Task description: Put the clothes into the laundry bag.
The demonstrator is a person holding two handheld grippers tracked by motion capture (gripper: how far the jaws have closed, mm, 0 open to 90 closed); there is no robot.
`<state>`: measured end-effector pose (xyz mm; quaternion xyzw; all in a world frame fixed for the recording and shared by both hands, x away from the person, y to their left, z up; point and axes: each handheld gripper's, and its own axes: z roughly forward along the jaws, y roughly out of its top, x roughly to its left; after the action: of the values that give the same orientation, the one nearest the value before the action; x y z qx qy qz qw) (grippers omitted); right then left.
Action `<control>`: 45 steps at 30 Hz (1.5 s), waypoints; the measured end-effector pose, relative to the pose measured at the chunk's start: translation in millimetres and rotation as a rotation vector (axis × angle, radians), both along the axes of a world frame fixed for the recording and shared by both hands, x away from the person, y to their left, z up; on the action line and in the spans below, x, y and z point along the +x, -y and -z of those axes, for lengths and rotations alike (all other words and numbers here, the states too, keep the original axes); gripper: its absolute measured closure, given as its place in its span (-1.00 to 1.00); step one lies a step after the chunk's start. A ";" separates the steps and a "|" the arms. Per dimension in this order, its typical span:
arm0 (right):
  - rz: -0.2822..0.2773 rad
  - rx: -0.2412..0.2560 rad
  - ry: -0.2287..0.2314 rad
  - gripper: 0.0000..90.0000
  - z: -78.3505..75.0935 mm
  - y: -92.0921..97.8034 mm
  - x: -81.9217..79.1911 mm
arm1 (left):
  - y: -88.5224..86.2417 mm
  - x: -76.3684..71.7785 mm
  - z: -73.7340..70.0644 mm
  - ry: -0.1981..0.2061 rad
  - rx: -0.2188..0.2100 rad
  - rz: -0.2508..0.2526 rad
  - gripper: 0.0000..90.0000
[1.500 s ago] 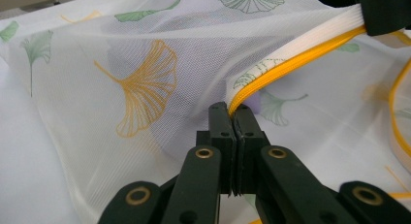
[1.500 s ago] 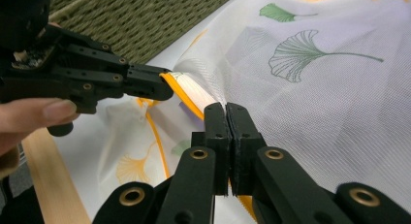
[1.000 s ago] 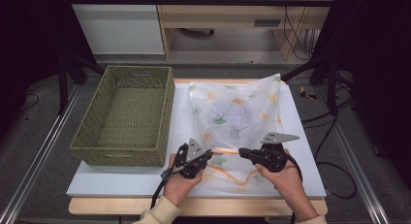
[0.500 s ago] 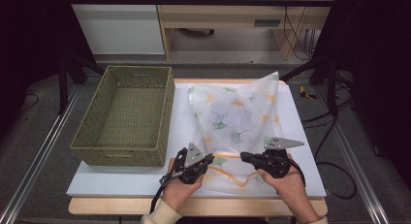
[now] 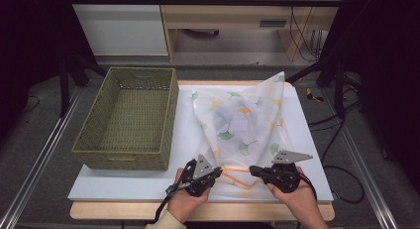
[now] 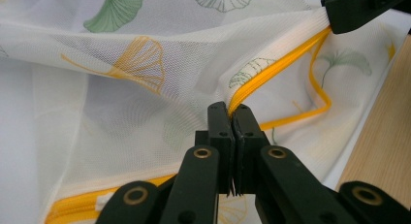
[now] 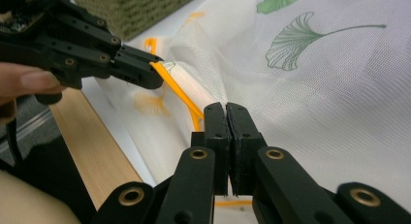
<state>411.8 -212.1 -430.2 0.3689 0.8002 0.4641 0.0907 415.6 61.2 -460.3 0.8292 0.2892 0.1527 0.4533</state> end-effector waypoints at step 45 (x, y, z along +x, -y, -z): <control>-0.023 -0.211 -0.067 0.52 34.2 -8.2 5.9 | -17.1 -6.8 -0.4 0.033 -0.010 -0.073 -0.04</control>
<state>417.7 -203.9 -464.4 0.3634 0.8513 0.3659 0.0969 408.7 78.2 -460.0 0.8130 0.3125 0.1815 0.4565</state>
